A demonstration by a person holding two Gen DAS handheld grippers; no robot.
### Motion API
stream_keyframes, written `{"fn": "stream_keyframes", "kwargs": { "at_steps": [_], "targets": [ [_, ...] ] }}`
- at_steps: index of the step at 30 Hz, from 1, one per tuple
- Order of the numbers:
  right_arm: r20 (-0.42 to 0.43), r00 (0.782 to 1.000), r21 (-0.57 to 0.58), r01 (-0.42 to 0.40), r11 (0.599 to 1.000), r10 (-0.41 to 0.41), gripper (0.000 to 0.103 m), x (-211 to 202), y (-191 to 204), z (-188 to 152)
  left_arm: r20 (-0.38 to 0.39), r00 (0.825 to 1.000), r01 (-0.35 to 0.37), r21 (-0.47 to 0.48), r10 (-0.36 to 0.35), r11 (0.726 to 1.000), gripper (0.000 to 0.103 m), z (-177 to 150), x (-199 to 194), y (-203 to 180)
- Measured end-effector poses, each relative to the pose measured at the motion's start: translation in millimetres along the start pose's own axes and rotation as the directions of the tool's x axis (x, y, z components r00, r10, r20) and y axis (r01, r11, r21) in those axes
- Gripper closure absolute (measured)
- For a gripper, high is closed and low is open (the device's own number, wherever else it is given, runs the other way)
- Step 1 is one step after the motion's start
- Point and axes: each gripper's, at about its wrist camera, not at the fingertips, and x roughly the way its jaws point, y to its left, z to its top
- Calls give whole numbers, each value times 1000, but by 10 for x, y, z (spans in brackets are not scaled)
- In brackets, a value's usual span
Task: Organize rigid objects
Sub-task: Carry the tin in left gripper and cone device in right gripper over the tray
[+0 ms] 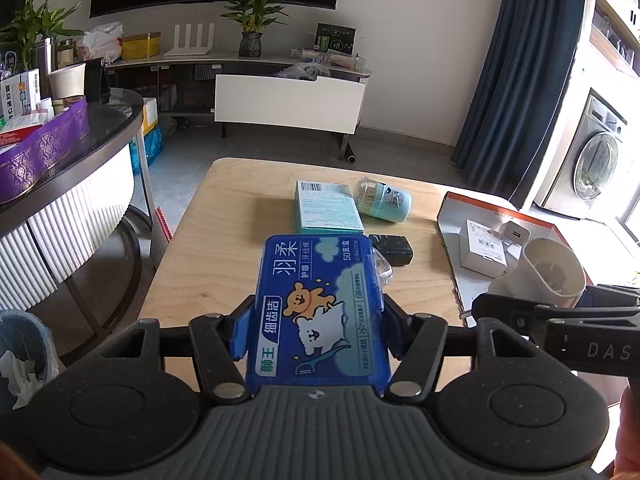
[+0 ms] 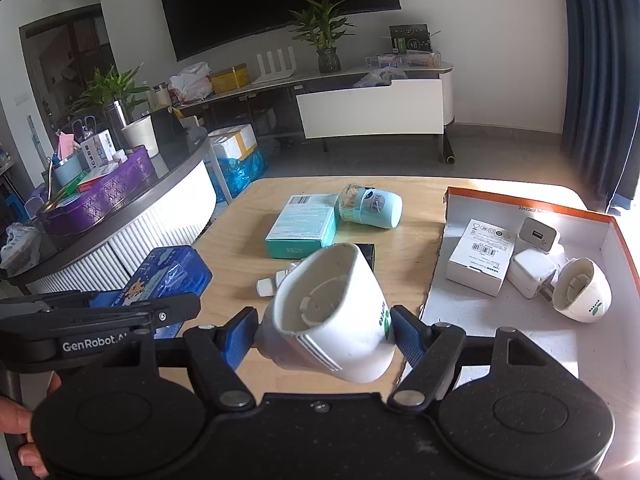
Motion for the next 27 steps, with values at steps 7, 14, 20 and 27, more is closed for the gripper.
{"fn": "stream_keyframes", "kwargs": {
  "at_steps": [7,14,20,27],
  "targets": [
    [12,1000,15,7,1000,-7,16,-148,-38,-65,0,1000,11,12,-11,1000,40,-64,-92,-102],
    [24,1000,21,13,1000,-14,16,-272,-78,-130,-1,1000,22,21,-22,1000,40,-108,-145,-187],
    [35,999,33,18,999,-20,16,-357,-132,-152,3,999,35,33,-35,999,40,-135,-180,-272],
    [52,998,41,37,998,-39,16,-438,-190,-153,1,999,46,37,-46,998,40,-151,-195,-322]
  ]
}}
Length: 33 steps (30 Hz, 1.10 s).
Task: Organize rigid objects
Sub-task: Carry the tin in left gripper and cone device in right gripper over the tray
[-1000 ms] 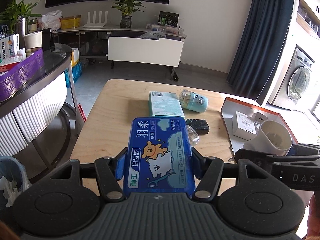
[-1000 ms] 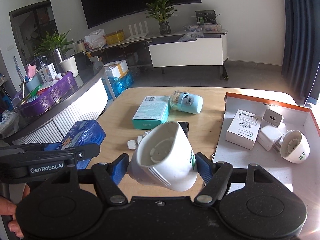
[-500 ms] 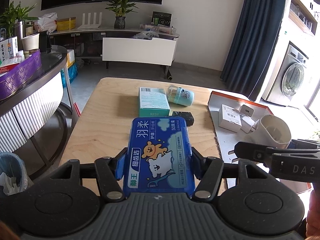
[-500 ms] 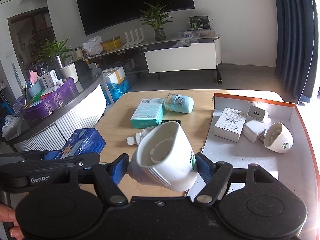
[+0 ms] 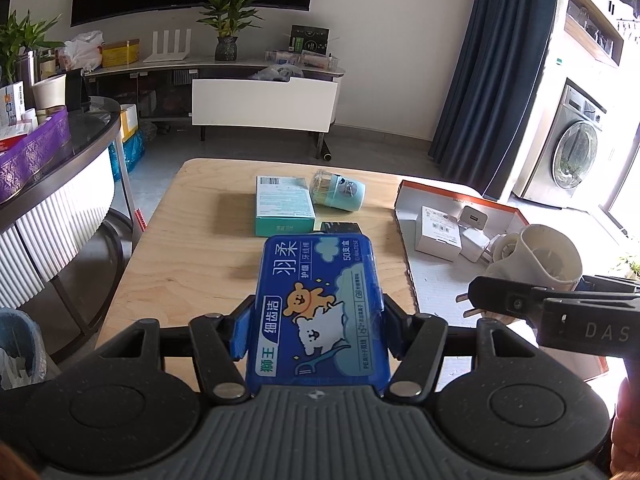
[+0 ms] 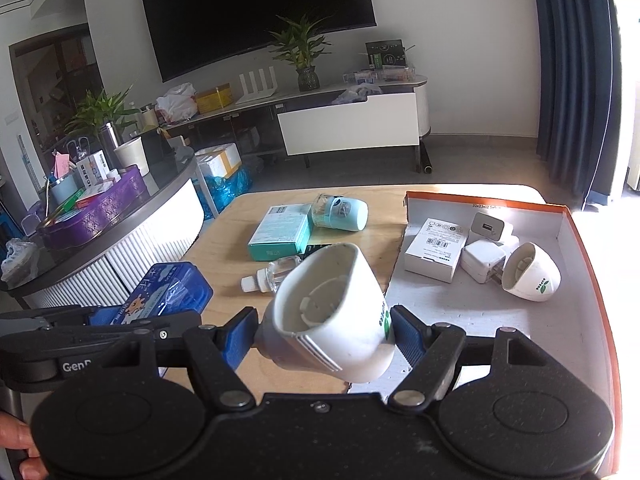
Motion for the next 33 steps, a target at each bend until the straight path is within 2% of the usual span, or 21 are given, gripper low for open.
{"fn": "stream_keyframes", "kwargs": {
  "at_steps": [33],
  "targets": [
    [54,995,58,75,996,-78,16,-294,-343,12,0,996,93,57,-93,994,40,49,39,-387]
  ]
}}
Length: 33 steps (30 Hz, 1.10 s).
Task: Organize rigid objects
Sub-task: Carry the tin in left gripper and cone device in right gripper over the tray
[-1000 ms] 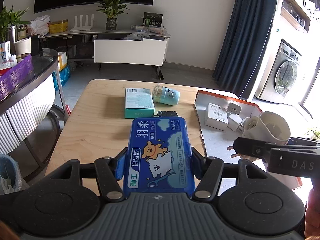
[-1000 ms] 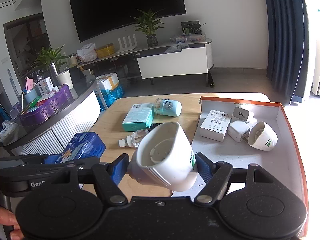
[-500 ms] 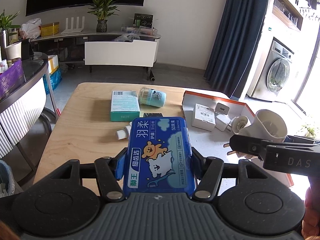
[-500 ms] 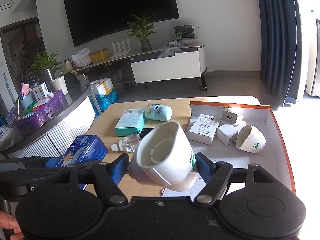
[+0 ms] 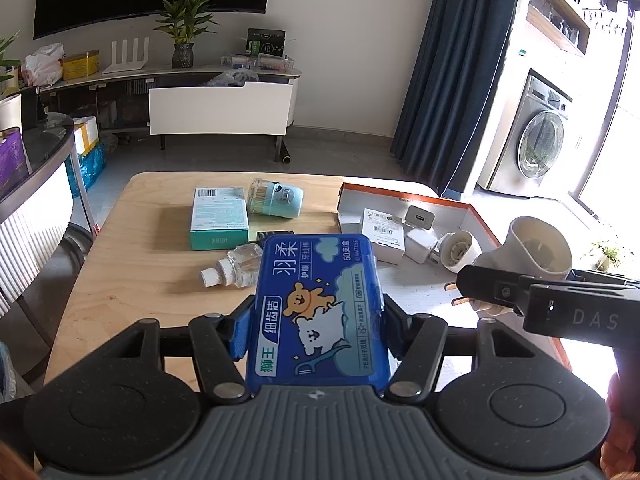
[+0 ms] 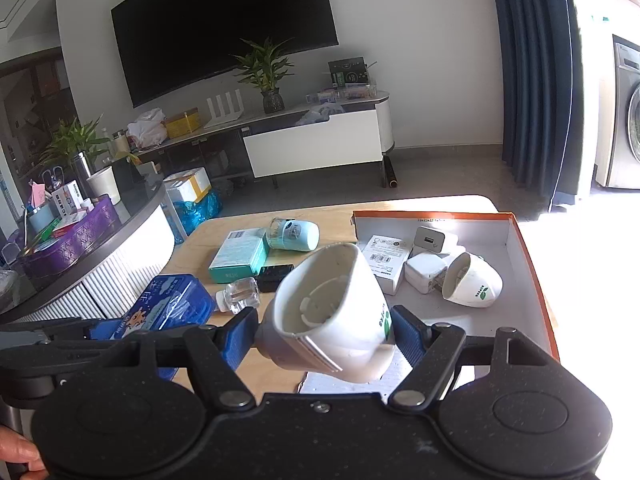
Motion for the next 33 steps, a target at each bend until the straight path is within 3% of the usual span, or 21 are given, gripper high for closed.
{"fn": "stream_keyframes", "kwargs": {
  "at_steps": [33],
  "targets": [
    [51,992,70,110,992,-113,16,-207,-379,14,-1,996,89,83,-89,993,40,61,130,-475]
  ]
}}
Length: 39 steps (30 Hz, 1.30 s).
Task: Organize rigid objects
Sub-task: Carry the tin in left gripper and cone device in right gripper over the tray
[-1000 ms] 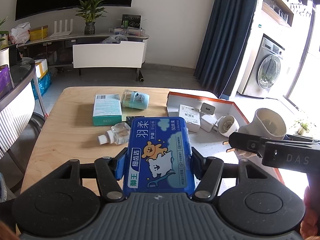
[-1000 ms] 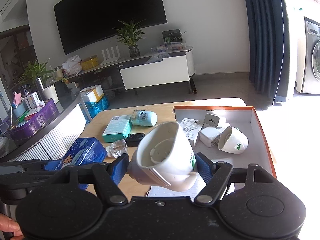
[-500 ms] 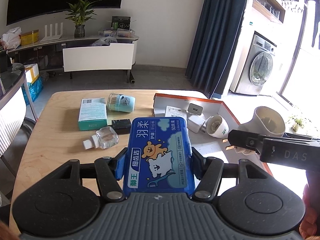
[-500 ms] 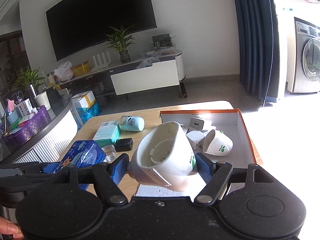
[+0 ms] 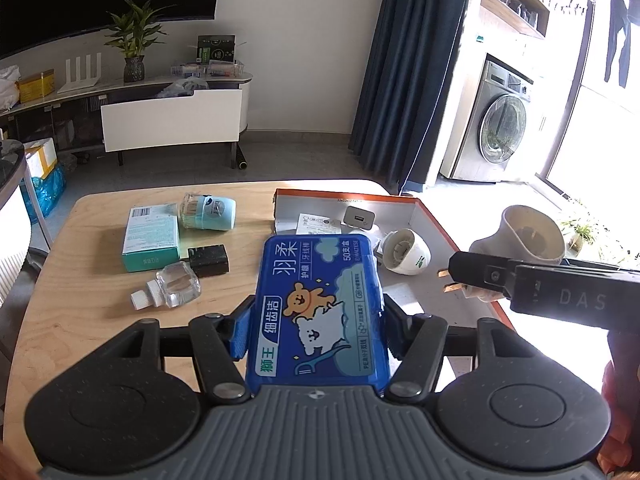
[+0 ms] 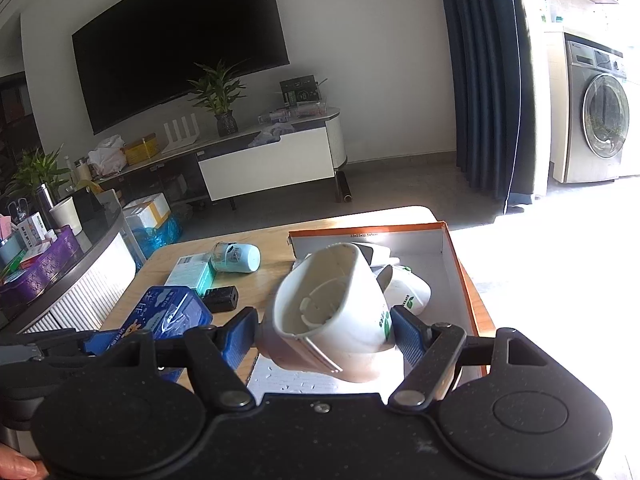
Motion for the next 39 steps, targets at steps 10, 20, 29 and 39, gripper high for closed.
{"fn": "stream_keyframes", "kwargs": {
  "at_steps": [10,20,29,39],
  "targets": [
    [9,1000,16,21,1000,-21,16,-39,-94,1,-4,1000,16,21,-16,1000,40,24,53,-92],
    [11,999,28,41,999,-41,16,-46,-177,5,-13,999,38,40,-37,998,40,22,129,-146],
    [2,998,40,59,997,-59,16,4,-237,12,-30,998,48,45,-46,998,40,26,214,-190],
    [-6,997,46,83,995,-83,16,52,-314,17,-51,997,61,52,-59,997,40,20,322,-248]
  ]
}}
